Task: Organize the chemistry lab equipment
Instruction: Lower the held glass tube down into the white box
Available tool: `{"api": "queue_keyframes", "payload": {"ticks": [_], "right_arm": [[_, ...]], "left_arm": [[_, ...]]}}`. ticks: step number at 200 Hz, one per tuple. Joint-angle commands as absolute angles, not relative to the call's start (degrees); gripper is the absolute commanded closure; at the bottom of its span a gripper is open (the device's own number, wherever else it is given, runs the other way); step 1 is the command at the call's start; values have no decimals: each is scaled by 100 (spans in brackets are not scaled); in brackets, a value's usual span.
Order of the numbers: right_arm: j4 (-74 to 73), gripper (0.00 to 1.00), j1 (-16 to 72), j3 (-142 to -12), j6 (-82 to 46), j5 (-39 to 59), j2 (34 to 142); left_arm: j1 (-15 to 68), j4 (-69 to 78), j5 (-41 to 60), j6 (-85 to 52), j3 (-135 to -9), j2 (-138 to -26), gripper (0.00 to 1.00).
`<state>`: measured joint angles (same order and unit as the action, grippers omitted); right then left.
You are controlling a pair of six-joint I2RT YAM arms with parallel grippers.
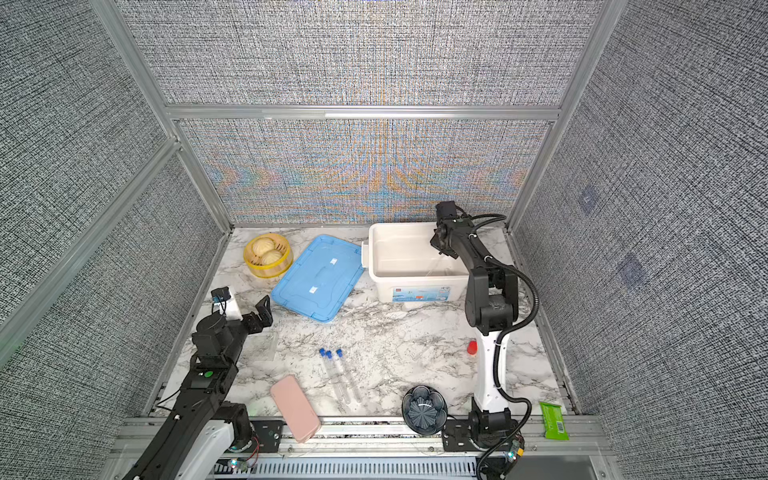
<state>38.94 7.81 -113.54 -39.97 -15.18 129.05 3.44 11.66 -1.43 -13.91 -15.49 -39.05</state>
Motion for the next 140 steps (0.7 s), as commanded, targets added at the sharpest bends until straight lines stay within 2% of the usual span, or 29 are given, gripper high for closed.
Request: {"api": "queue_keyframes", "payload": {"ticks": [1, 39, 94, 140], "right_arm": [[4354, 94, 903, -11494, -3867, -1872, 13133], [4250, 93, 1061, -11367, -3837, -2593, 13117], [3633, 92, 1200, -10616, -4037, -2982, 12923], [3257, 79, 1258, -10315, -4002, -2966, 12641]], "left_arm": [[344, 1178, -106, -1358, -1602, -3937, 1], [348, 1187, -124, -1370, -1621, -3979, 1], [343, 1187, -115, -1354, -1621, -3973, 1], [347, 1161, -132, -1368, -1581, -3858, 1]]}}
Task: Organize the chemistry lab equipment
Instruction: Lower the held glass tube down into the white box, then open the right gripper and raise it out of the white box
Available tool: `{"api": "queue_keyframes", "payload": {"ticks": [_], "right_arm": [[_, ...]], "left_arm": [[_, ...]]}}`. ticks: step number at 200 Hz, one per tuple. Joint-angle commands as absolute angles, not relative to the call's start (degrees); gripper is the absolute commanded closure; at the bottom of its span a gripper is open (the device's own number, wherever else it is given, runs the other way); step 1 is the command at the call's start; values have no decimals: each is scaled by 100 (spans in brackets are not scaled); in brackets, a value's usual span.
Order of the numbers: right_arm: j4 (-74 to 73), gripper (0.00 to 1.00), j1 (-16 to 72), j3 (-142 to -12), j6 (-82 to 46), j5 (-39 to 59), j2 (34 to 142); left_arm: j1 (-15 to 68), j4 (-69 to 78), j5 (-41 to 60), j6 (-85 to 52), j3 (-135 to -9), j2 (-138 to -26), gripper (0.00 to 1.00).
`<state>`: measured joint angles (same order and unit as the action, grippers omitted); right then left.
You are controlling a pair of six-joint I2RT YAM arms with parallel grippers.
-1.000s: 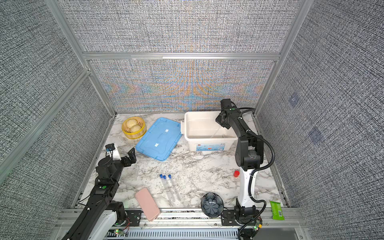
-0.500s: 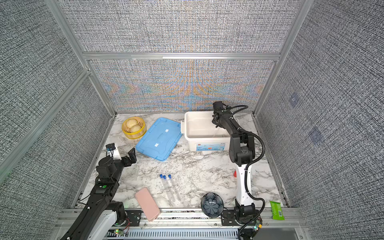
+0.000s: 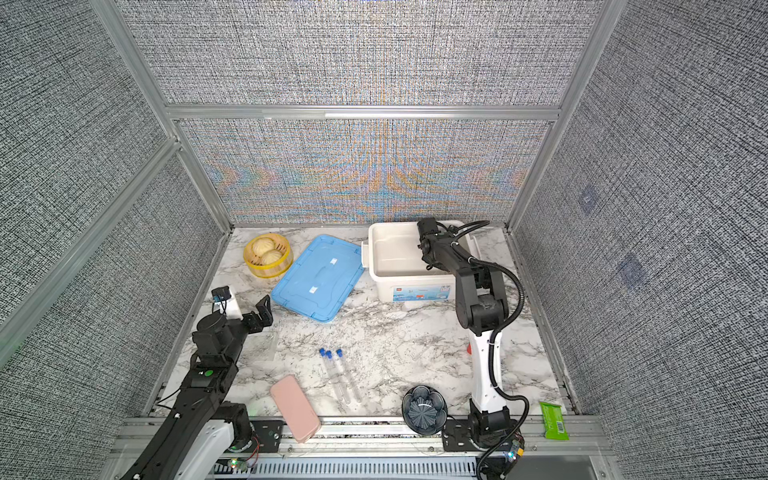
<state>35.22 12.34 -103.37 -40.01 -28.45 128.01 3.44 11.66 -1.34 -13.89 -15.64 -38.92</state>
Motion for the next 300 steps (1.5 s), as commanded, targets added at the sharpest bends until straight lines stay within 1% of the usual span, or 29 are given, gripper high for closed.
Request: {"api": "queue_keyframes", "payload": {"ticks": [1, 28, 47, 77, 102, 124, 163, 188, 219, 238, 251, 268, 270, 272, 274, 276, 277, 278, 281, 287, 300], "right_arm": [[3254, 79, 1258, -10312, -4001, -2969, 12640], [3276, 71, 1273, -10352, -3926, -2902, 12512], [3261, 69, 1307, -10339, -3818, -2760, 12355], [3345, 62, 1336, -10305, -3689, -2758, 12067], [3452, 57, 1340, -10312, -3391, -2348, 11793], [3641, 54, 1344, -10250, -3192, -2130, 11558], [4058, 53, 1345, -10229, -2802, -1784, 11093], [4175, 53, 1365, -9933, -2567, -1489, 10632], [4032, 53, 1366, -9149, -2240, -1511, 9749], [3786, 53, 1365, -8628, -2168, -1514, 9242], [3893, 53, 1365, -8453, -2143, -1527, 8918], [4042, 52, 1363, -8216, -2164, -1872, 8489], [4047, 48, 1363, -8180, -2193, -1942, 8439], [4068, 42, 1362, -8149, -2229, -2024, 8396], [4093, 30, 1367, -8126, -2284, -2108, 8344], [4124, 11, 1363, -8094, -2344, -2195, 8300], [4136, 6, 1363, -8068, -2376, -2231, 8276], [4147, 4, 1367, -8042, -2414, -2276, 8256], [4177, 1, 1369, -7977, -2497, -2381, 8186], [4208, 1, 1350, -7854, -2590, -2436, 8056], [4295, 1, 1308, -7569, -2550, -2172, 7808]], "left_arm": [[345, 1161, -132, -1365, -1577, -3858, 1], [344, 1145, -140, -1365, -1559, -3817, 1], [343, 1140, -149, -1368, -1564, -3805, 1], [343, 1057, -114, -1365, -1565, -3756, 1], [344, 1053, -178, -1390, -1563, -3757, 1], [343, 1053, -185, -1398, -1610, -3845, 1], [340, 1062, -211, -1412, -1678, -4003, 1], [347, 1020, -255, -1412, -1670, -3946, 1], [343, 989, -464, -1505, -1542, -3663, 1], [343, 993, -406, -1477, -1487, -3564, 1], [344, 1023, -326, -1449, -1481, -3555, 1], [344, 1020, -347, -1463, -1518, -3632, 1], [347, 1020, -344, -1460, -1518, -3641, 1], [351, 1020, -343, -1464, -1522, -3653, 1], [345, 1020, -341, -1460, -1527, -3658, 1], [343, 1020, -340, -1459, -1535, -3670, 1], [347, 1020, -341, -1455, -1532, -3672, 1], [345, 1020, -338, -1452, -1531, -3673, 1], [346, 1020, -328, -1450, -1543, -3686, 1], [343, 1026, -319, -1445, -1554, -3707, 1], [348, 1028, -308, -1447, -1564, -3749, 1]]}}
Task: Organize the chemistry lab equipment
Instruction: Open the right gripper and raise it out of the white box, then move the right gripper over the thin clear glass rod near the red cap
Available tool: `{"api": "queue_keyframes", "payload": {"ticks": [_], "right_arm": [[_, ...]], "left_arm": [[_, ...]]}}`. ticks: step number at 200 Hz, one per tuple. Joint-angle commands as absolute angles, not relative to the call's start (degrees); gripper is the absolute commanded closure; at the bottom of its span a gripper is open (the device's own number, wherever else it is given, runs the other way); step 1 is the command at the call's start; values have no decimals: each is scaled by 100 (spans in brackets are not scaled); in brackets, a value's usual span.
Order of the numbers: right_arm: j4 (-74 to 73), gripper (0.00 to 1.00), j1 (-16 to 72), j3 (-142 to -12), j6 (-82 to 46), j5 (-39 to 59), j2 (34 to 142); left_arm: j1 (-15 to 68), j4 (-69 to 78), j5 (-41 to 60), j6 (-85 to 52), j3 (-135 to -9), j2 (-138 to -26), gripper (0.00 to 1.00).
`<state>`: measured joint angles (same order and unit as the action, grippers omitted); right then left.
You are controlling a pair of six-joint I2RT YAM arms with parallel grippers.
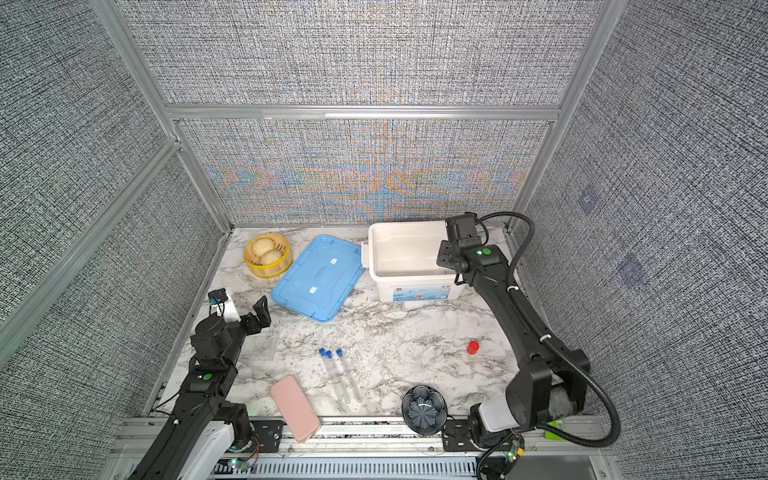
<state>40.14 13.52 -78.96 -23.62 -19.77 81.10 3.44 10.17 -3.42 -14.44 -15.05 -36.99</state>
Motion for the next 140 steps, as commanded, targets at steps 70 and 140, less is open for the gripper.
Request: {"api": "queue_keyframes", "payload": {"ticks": [70, 140], "right_arm": [[6204, 1, 1293, -7225, -4891, -1787, 7796], [6299, 5, 2838, -6584, -6726, -537, 8459]], "left_arm": [[349, 1054, -275, -1435, -1634, -3904, 1], [351, 1055, -262, -1416, -1642, -3922, 1]]}}
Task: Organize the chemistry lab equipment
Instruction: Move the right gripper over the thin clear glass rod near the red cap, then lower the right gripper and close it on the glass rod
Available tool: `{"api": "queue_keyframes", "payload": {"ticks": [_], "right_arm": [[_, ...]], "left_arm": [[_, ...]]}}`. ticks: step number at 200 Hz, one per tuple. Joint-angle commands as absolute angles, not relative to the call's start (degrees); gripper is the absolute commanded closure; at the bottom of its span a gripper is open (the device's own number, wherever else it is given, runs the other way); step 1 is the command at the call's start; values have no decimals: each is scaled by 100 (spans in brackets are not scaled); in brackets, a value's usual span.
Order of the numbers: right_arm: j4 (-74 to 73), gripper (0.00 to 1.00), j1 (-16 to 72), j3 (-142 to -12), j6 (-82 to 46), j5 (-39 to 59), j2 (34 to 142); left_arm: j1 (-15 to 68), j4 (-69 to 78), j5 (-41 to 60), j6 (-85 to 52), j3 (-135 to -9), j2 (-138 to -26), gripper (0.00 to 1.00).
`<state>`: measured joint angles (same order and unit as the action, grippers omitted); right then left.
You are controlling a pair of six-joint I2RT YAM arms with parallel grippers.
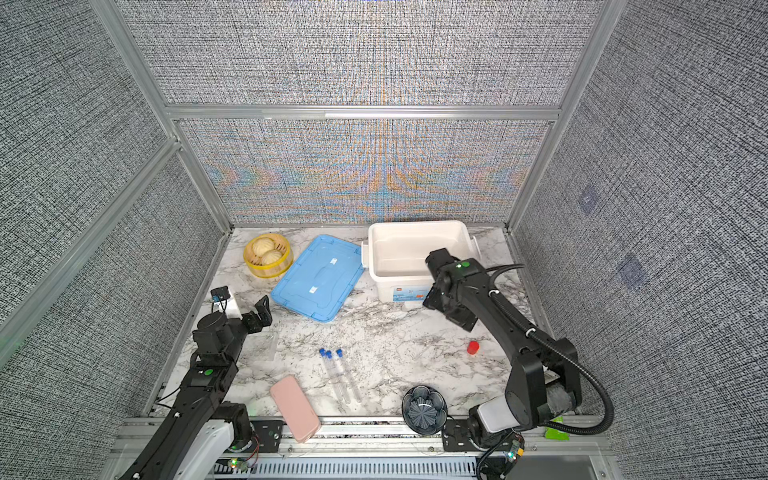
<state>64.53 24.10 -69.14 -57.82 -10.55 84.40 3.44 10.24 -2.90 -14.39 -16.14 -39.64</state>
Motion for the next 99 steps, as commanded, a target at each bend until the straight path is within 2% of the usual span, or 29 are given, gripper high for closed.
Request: {"api": "queue_keyframes", "payload": {"ticks": [1, 46, 99], "right_arm": [[6265, 6, 2860, -6566, -6729, -523, 8466], [5587, 27, 3346, -6144, -6919, -659, 8886], [4377, 29, 3350, -5014, -7434, 237, 9073]], "left_arm": [[347, 1055, -258, -1420, -1638, -3921, 2], [343, 1044, -303, -1435, -1610, -3859, 1], [348, 1063, -237, -1421, -1644, -3938, 1]]}}
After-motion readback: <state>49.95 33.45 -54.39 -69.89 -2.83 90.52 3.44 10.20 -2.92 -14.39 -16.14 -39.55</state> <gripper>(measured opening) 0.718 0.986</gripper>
